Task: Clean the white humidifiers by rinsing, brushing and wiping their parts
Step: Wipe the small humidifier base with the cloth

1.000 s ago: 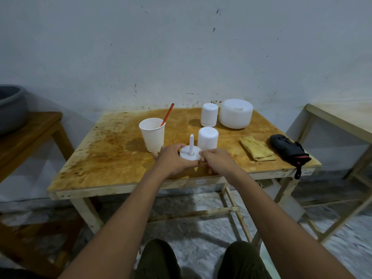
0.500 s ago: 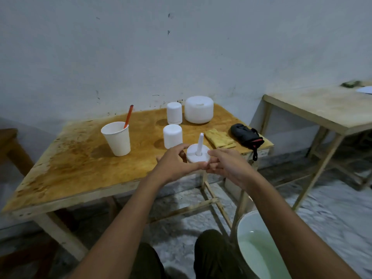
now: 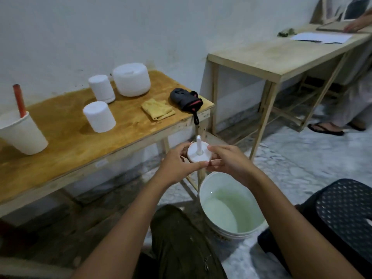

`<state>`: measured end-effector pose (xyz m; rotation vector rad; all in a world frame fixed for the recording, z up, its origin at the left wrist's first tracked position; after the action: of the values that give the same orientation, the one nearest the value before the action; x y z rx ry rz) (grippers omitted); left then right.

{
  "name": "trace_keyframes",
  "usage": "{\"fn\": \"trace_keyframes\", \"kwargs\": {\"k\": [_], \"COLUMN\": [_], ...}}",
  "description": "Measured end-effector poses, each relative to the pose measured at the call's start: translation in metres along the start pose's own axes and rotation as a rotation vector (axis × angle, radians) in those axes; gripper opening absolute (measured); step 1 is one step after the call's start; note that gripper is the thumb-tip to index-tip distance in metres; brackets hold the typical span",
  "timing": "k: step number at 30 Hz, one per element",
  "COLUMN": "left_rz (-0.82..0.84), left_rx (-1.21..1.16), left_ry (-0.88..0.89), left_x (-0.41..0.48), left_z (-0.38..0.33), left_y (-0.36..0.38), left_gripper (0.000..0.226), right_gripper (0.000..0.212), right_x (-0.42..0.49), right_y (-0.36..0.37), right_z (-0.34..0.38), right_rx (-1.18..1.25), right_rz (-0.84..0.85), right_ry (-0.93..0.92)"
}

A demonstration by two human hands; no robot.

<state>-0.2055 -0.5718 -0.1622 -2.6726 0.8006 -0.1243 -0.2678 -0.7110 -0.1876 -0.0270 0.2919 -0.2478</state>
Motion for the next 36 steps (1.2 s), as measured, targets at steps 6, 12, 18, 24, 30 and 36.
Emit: {"fn": "trace_keyframes", "kwargs": {"k": [6, 12, 18, 24, 30, 36], "left_rz": [0.097, 0.193, 0.111, 0.016, 0.012, -0.052], "left_rx": [0.0, 0.003, 0.086, 0.177, 0.225, 0.128], "left_ry": [-0.105, -0.208, -0.491, -0.781, -0.778, -0.768], "left_x": [0.026, 0.052, 0.072, 0.067, 0.066, 0.063], "left_z": [0.048, 0.115, 0.219, 0.3, 0.322, 0.335], "left_y": [0.064, 0.12, 0.142, 0.157, 0.163, 0.158], "left_gripper": [0.065, 0.064, 0.06, 0.057, 0.033, 0.044], "right_gripper": [0.024, 0.014, 0.012, 0.017, 0.027, 0.03], "right_x": [0.017, 0.046, 0.071, 0.087, 0.091, 0.093], "right_y": [-0.047, -0.086, -0.113, -0.12, -0.121, -0.122], "right_z": [-0.069, -0.151, -0.232, -0.294, -0.319, -0.31], "right_rx": [0.026, 0.118, 0.157, 0.151, 0.05, -0.189], "right_rz": [-0.122, -0.264, -0.397, -0.478, -0.521, -0.561], "right_ry": [0.081, 0.152, 0.229, 0.283, 0.314, 0.262]}}
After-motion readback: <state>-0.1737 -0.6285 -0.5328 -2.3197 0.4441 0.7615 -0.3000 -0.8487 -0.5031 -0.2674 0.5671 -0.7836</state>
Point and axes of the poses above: each hand's wrist, its own x-axis towards the middle knuckle, its own y-axis out of the palm, z = x × y, the point moved 10 cm from there along x, towards the middle knuckle, and after that the axes turned 8 degrees about -x, right-handed, at the moved point
